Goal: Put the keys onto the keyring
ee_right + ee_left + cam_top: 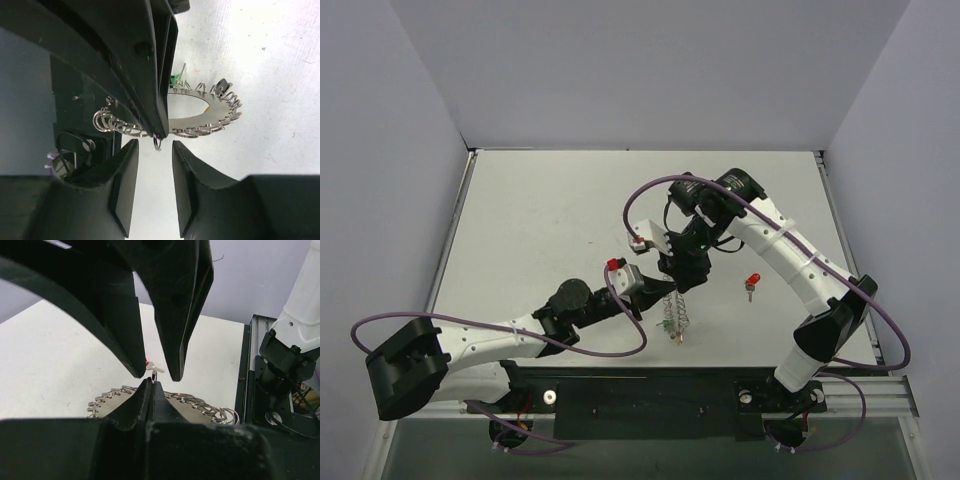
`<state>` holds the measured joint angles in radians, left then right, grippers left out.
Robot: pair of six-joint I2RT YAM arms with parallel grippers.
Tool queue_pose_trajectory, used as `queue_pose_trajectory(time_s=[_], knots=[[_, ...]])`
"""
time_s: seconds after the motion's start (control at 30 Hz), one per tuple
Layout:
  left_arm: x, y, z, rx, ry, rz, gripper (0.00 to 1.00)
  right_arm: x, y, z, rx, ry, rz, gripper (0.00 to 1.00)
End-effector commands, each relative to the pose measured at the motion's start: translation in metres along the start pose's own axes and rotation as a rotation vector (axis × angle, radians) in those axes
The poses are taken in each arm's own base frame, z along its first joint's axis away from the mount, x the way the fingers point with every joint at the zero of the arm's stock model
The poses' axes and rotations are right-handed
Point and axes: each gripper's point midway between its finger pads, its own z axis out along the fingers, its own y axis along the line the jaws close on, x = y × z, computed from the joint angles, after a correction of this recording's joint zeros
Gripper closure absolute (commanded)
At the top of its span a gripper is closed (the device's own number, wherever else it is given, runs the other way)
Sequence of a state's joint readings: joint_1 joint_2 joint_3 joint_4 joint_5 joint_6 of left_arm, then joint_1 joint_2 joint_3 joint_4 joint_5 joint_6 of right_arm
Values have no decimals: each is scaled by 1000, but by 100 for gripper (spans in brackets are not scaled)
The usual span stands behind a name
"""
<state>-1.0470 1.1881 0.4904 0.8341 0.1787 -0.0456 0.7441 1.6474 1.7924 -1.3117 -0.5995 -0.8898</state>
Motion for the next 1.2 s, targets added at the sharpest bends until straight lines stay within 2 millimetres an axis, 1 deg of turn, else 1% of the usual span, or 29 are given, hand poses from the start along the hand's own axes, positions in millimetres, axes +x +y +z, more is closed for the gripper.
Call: queue_pose_trajectory(time_s=[0.0,0.03,0.07,0.1,0.13,0.17,0.2,0.23,0.27,0.3,0.33,0.37,0.4,0.43,0.47,0.67,0.73,0.77,0.87,0.97,1.03,1.17], knots=[[-43,3,-6,-46,-210,-99,100,12,43,-18,-139,-17,119,65],[-49,5,-12,-62,-274,-119,100,12,41,-20,-135,-39,129,61],[-52,8,-16,-87,-307,-158,100,10,37,-23,-126,-69,134,59],[-60,9,-22,-89,-379,-162,100,10,37,-24,-123,-86,136,59],[-78,14,-29,-114,-473,-188,100,8,35,-26,-116,-116,139,59],[-71,16,-30,-124,-475,-200,100,5,36,-29,-118,-153,138,59],[-85,17,-35,-126,-542,-208,100,5,31,-31,-107,-185,135,59],[-84,18,-34,-129,-551,-215,100,-1,35,-35,-115,-238,126,59],[-85,19,-33,-131,-552,-231,100,0,31,-36,-107,-267,117,59],[-92,19,-31,-126,-568,-229,100,-4,33,-38,-111,-307,88,59],[-95,17,-30,-110,-578,-238,100,-3,31,-35,-112,-318,83,59],[-101,15,-28,-99,-591,-235,100,-6,33,-35,-107,-343,64,59],[-106,14,-26,-88,-602,-236,100,-5,33,-29,-114,-355,63,59],[-109,13,-26,-81,-608,-236,100,-8,33,-29,-112,-379,50,59],[-111,12,-25,-73,-613,-236,100,-7,31,-25,-113,-388,45,60],[-122,7,-28,-48,-637,-229,100,-7,19,-14,-95,-409,46,59],[-124,7,-28,-48,-640,-227,100,-10,13,-14,-80,-421,51,60],[-124,2,-27,-21,-635,-217,100,-12,10,-14,-68,-424,60,60],[-127,1,-29,-14,-638,-213,100,-15,3,-18,-44,-436,81,60],[-129,0,-30,-10,-639,-215,100,-17,-6,-20,-20,-456,139,61],[-131,-1,-31,-6,-643,-214,100,-16,-11,-17,-15,-456,175,63],[-136,-2,-32,-6,-655,-212,100,-16,-12,-13,-17,-468,216,66]])
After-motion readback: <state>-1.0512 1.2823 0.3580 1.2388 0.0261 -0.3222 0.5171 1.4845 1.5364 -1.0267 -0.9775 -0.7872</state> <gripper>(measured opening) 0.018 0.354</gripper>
